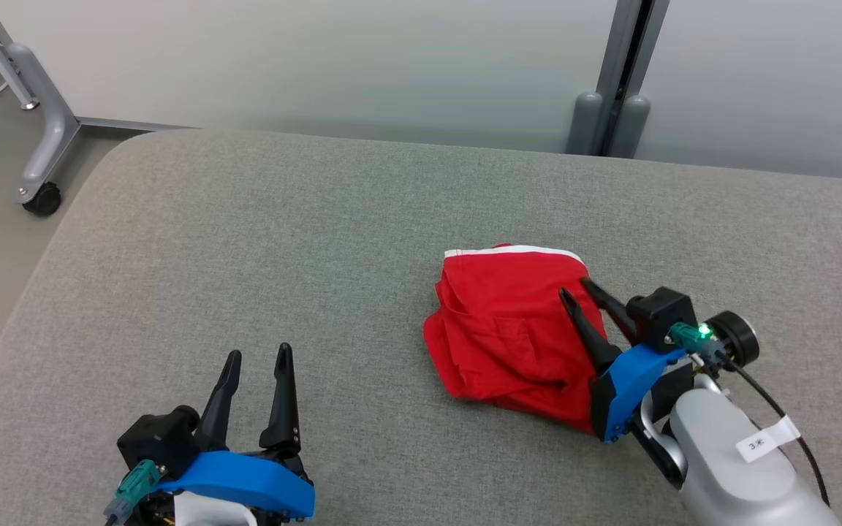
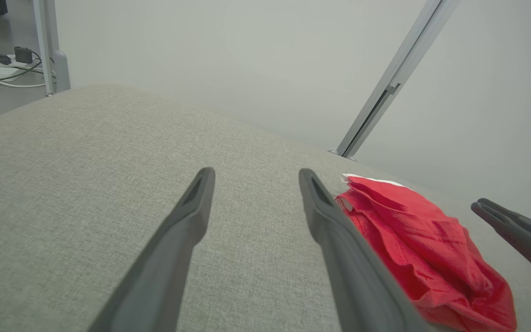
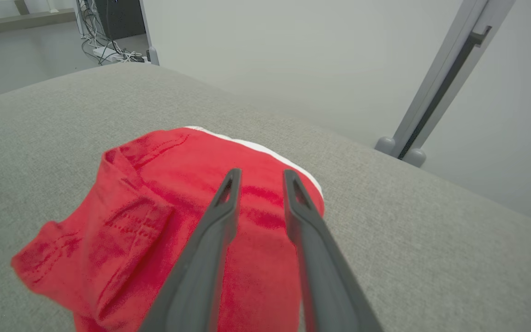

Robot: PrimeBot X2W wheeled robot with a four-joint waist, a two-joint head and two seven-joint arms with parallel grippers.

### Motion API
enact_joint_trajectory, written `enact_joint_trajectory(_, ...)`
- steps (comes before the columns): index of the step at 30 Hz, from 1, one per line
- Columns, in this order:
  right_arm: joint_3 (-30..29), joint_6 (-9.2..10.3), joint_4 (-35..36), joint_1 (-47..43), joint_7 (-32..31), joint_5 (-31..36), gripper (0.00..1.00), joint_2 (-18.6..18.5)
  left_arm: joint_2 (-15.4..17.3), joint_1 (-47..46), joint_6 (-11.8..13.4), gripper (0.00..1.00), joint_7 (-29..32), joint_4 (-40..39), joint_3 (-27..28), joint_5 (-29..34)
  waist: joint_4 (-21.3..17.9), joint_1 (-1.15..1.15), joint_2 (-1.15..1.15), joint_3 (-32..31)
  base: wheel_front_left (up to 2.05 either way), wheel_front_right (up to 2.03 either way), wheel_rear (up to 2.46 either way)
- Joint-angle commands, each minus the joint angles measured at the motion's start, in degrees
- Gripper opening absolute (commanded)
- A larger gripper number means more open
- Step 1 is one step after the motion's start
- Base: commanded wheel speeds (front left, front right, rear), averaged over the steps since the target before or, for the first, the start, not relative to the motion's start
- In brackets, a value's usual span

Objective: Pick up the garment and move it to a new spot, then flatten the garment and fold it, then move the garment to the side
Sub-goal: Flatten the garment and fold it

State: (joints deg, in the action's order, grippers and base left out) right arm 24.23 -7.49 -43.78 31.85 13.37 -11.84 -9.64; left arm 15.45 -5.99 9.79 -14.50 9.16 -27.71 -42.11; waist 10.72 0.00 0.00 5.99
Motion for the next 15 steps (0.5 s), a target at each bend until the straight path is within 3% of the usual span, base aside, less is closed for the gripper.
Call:
enact_joint_trajectory(1, 0.06, -0.01, -0.96, -1.15, 0.03, 0.89, 0.03, 0.77, -0.08, -0.63, -0.13, 1.0, -0.23, 0.2, 0.27, 0.04, 0.31, 0.0, 0.0, 0.18, 0.0, 0.0, 0.0)
enact_joint_trajectory(15, 11.76, -0.01, -4.93, -0.74, 0.11, -1.2, 0.0, 5.44, -0.19, -1.36, -0.26, 1.0, -0.46, 0.67, 0.99, 0.43, 0.57, 0.0, 0.0, 0.85, 0.0, 0.0, 0.0)
